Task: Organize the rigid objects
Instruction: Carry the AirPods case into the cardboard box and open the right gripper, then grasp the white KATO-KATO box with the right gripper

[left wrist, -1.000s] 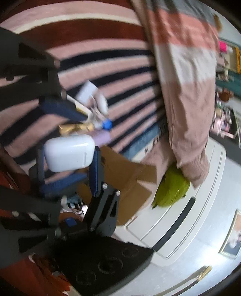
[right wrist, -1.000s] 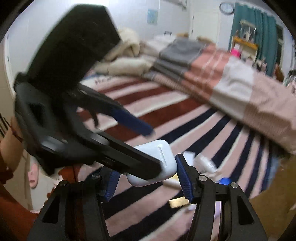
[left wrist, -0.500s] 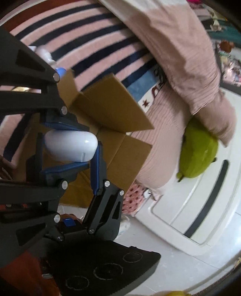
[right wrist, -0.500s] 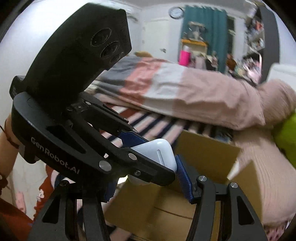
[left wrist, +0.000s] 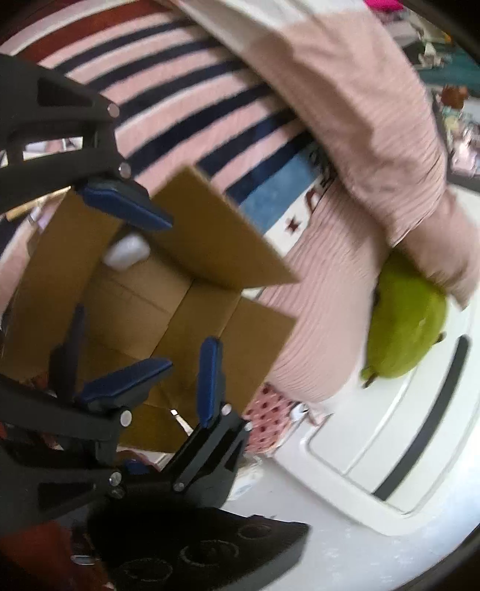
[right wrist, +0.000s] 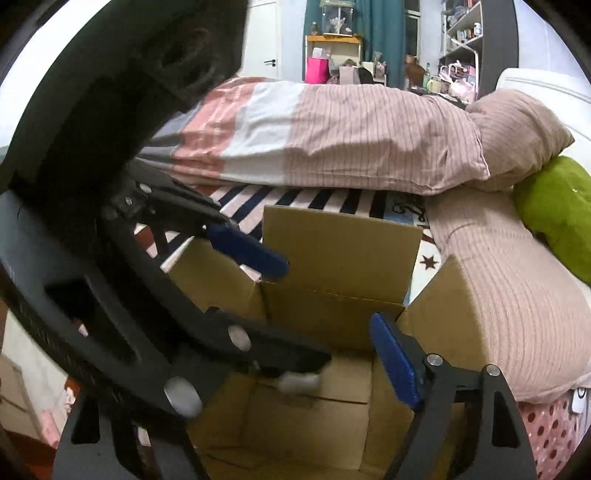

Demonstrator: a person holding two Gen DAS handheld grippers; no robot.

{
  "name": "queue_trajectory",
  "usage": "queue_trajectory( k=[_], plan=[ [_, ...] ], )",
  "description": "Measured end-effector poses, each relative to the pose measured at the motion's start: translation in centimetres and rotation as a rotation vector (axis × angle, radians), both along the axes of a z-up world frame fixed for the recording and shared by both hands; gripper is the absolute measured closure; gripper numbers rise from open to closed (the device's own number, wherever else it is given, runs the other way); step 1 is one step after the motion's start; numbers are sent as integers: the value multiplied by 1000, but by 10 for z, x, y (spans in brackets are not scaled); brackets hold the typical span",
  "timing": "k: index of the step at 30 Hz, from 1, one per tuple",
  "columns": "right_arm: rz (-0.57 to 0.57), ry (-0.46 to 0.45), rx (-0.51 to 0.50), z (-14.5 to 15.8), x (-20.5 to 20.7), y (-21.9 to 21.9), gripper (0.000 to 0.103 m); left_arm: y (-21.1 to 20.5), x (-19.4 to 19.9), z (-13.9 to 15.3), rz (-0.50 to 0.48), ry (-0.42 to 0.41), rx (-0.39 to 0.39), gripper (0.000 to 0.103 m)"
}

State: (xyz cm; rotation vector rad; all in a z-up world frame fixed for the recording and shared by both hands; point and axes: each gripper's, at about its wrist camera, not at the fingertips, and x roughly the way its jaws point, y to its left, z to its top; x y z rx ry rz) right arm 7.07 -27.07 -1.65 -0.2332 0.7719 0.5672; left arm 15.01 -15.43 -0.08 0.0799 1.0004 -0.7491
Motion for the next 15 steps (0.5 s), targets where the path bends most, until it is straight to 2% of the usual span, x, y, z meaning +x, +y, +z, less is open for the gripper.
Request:
queue_trajectory(
  k=[2, 4, 8, 11, 15],
  plan=[
    [34, -24, 29, 10, -9, 6, 24, 25, -9, 13, 59, -37, -30, 29],
    [91, -50, 69, 22, -21, 18, 24, 57, -22, 24, 165, -90, -37, 21],
    [237, -63, 116, 35, -49, 61, 24, 126, -58, 28, 352, -189, -18, 20],
    [337, -24, 117, 28, -63, 102, 24, 180, -83, 13, 490, -222, 0, 19],
    [417, 87, 97, -2, -70, 153, 24, 228, -107, -24, 584, -217, 0, 19]
  ],
)
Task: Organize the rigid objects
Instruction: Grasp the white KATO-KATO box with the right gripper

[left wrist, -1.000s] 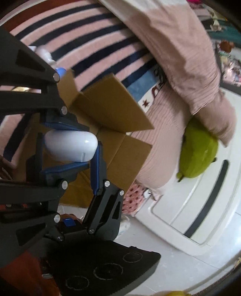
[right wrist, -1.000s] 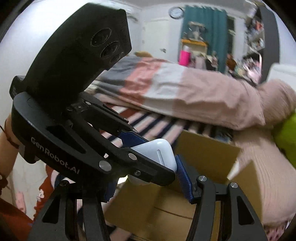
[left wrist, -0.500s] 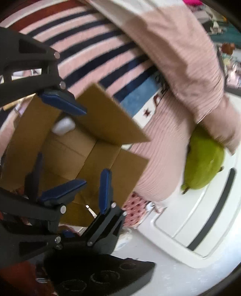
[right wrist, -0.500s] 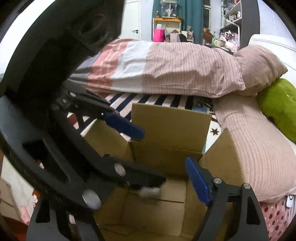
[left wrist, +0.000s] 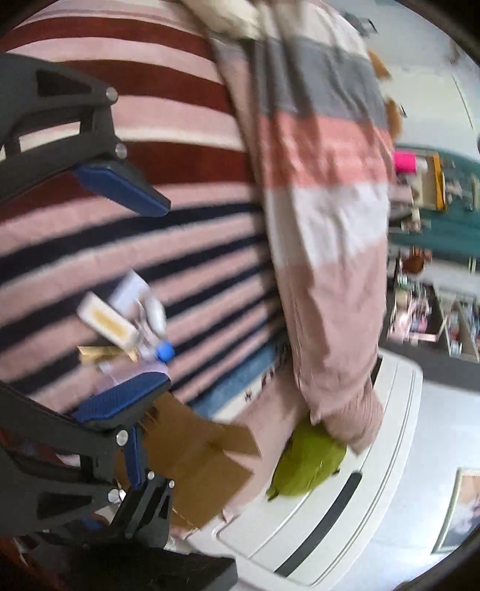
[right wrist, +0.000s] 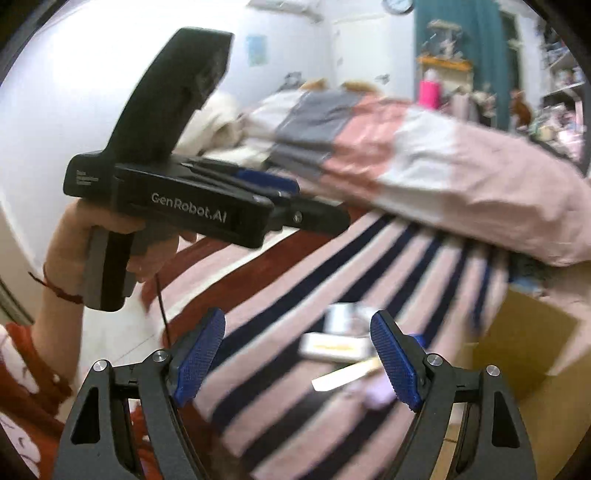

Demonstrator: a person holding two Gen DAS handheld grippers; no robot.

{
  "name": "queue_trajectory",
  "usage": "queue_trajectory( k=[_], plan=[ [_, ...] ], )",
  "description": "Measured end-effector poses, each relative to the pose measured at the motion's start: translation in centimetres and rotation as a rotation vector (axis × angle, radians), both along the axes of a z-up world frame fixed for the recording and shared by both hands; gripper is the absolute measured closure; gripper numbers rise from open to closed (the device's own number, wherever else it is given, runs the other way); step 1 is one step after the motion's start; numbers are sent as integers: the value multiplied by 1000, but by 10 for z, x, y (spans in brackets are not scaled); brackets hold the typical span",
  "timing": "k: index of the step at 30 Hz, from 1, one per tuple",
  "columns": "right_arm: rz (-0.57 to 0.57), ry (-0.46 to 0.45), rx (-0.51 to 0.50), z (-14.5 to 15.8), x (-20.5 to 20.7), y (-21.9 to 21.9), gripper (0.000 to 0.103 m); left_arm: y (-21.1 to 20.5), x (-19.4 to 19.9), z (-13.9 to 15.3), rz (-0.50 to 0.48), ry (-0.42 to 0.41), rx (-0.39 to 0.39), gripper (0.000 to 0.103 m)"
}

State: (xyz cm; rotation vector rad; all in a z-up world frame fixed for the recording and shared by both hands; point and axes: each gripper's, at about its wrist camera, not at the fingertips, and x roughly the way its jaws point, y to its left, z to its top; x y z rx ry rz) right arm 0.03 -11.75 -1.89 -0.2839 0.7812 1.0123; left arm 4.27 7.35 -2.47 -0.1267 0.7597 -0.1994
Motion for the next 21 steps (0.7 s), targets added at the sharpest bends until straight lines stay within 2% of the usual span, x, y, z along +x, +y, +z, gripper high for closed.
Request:
queue_trajectory(
  k=[5, 10, 14, 17, 21],
  plan=[
    [-27, 132, -116, -72, 20, 35, 24, 33, -23, -53, 50, 38, -56, 19],
    [-150, 155, -231, -132, 60, 40, 24, 40, -39, -76, 67, 44, -102, 19],
    [-183, 110, -268, -144, 78, 43, 22, 45, -43, -81, 82, 43, -122, 19],
    [-160, 137, -303, -151, 83, 51, 12, 46, -42, -82, 85, 41, -137, 19],
    [-146, 94, -360, -159, 75, 62, 11, 47, -42, -83, 84, 44, -144, 19]
  ],
)
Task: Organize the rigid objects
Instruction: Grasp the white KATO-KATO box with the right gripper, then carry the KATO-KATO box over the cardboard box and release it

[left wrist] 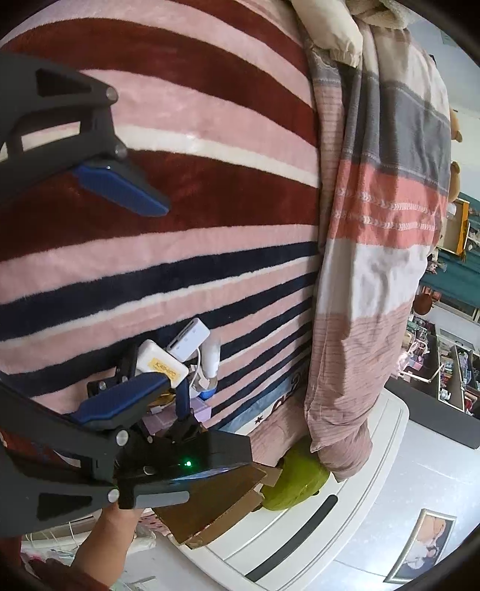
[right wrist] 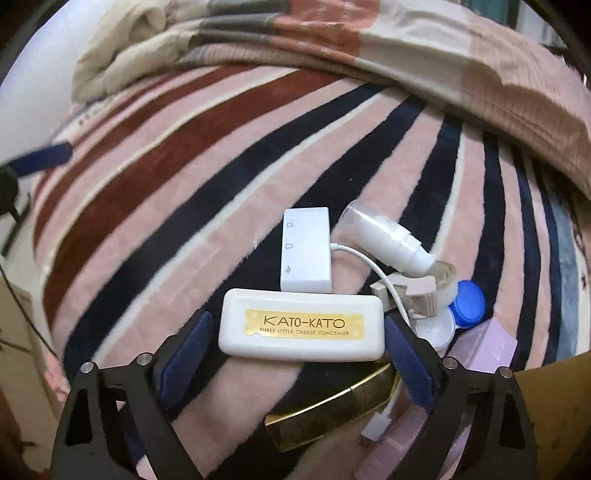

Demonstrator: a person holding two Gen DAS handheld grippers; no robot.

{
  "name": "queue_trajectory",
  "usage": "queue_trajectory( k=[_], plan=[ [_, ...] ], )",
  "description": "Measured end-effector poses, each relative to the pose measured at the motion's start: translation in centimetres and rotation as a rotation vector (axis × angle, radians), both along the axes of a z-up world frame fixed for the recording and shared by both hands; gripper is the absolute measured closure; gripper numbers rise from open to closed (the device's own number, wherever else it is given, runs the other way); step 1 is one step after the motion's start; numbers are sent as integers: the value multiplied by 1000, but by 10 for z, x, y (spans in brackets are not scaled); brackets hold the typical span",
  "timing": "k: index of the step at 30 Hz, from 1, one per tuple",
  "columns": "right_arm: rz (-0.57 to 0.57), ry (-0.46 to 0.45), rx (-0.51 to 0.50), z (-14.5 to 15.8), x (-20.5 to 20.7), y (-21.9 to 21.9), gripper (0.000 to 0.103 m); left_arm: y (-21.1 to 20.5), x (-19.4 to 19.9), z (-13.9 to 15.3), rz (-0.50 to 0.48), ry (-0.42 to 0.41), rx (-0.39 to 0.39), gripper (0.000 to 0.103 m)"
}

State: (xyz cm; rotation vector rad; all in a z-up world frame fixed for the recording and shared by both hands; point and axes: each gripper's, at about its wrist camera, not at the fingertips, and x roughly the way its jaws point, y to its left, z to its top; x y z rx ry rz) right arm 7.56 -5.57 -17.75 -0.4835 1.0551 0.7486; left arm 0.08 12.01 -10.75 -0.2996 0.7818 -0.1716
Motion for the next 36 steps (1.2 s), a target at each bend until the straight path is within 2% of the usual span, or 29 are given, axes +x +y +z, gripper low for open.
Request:
queue_trajectory(
  k=[2, 5, 10, 12, 16, 20, 26, 31, 36],
  plan=[
    [-8, -8, 5, -2, -1, 6, 18, -1, 1, -1, -6, 14, 0, 19],
    [-3, -42, 18, 4, -7, 7, 18, -4, 5, -1, -40, 28, -13, 19],
    [111, -103, 154, 54, -36, 2, 18, -25, 17, 14, -163, 30, -82, 20],
    [158, -155, 204, 83, -52, -1, 18, -41, 25, 28, -215, 25, -113, 31],
    [185, -237, 279, 129, -71, -14, 19, -80, 33, 62, -370, -34, -183, 76],
    [135, -290, 318, 156, -66, -46, 19, -123, 43, 92, -430, -72, -118, 76],
    [32, -340, 342, 180, -51, -116, 19, -199, 78, 113, -547, -56, -72, 76],
    [-83, -296, 345, 181, -26, -178, 19, -257, 115, 109, -648, 9, -63, 76],
    [-176, -165, 309, 166, 8, -217, 18, -295, 148, 90, -710, 114, -57, 76]
  ],
)
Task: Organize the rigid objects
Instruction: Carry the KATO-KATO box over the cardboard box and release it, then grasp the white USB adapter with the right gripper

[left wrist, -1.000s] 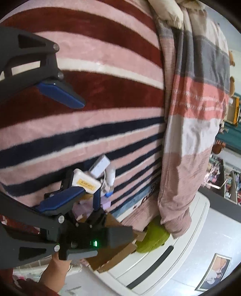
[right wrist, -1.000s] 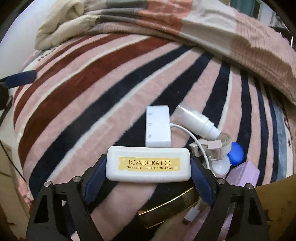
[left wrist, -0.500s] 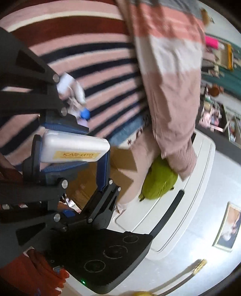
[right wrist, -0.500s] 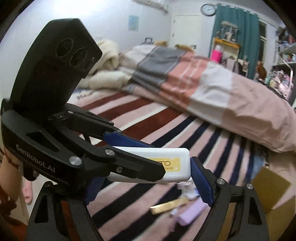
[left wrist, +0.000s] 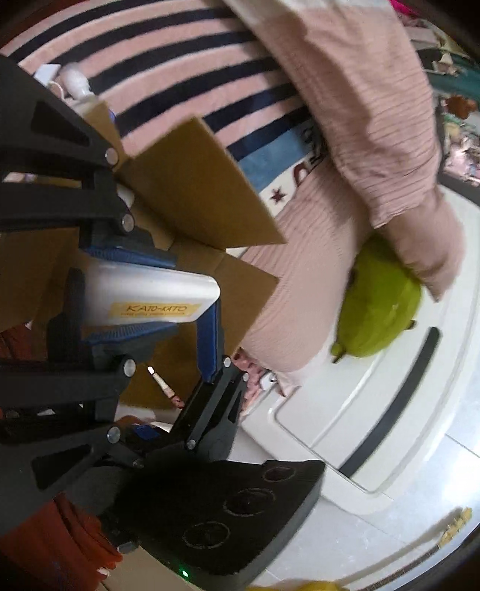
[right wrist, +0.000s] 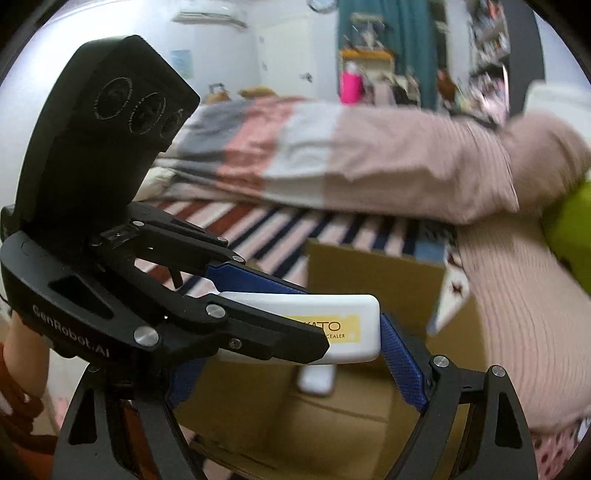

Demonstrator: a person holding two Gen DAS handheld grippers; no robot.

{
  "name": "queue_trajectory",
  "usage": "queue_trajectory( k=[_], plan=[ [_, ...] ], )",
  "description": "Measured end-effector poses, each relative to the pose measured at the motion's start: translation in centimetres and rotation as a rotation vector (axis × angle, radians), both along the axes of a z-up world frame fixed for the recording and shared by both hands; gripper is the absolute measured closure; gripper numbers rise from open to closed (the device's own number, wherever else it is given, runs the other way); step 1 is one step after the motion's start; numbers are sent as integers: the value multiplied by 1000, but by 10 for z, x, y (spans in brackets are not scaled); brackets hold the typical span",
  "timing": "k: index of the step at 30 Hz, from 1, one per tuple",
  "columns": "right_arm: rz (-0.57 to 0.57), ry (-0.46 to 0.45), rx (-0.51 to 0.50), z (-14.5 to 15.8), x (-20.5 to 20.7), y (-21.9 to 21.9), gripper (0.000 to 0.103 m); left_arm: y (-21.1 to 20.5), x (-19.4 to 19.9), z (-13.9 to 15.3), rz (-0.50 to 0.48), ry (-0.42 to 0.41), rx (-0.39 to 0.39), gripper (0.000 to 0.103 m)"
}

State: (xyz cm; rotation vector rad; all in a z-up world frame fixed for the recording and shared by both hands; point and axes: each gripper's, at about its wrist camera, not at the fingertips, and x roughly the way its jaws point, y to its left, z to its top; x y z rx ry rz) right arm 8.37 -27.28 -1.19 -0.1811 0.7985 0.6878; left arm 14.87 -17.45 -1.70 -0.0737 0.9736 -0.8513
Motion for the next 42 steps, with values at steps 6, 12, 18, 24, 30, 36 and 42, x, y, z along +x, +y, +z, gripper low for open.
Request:
queue_trajectory(
  k=[6, 12, 18, 24, 30, 36, 42],
  plan=[
    [-21, 84, -100, -16, 20, -7, 18, -6, 6, -1, 42, -19, 62, 31],
    [-7, 88, -91, -8, 14, -5, 10, 28, -9, 17, 105, -65, 46, 31],
    [33, -70, -51, 24, -13, 15, 3, 87, -43, 39, 253, -160, 70, 31],
    [161, -157, -40, 38, -48, 83, 0, 165, -78, 32, 416, -221, 102, 22],
    [284, -83, -38, 10, -67, 151, 0, 235, -112, -6, 572, -221, 137, 22],
    [321, 33, -96, -54, -59, 202, 12, 280, -134, -59, 682, -161, 135, 22],
    [198, 171, -178, -139, -6, 223, 49, 305, -152, -98, 739, -89, 139, 22]
  ],
)
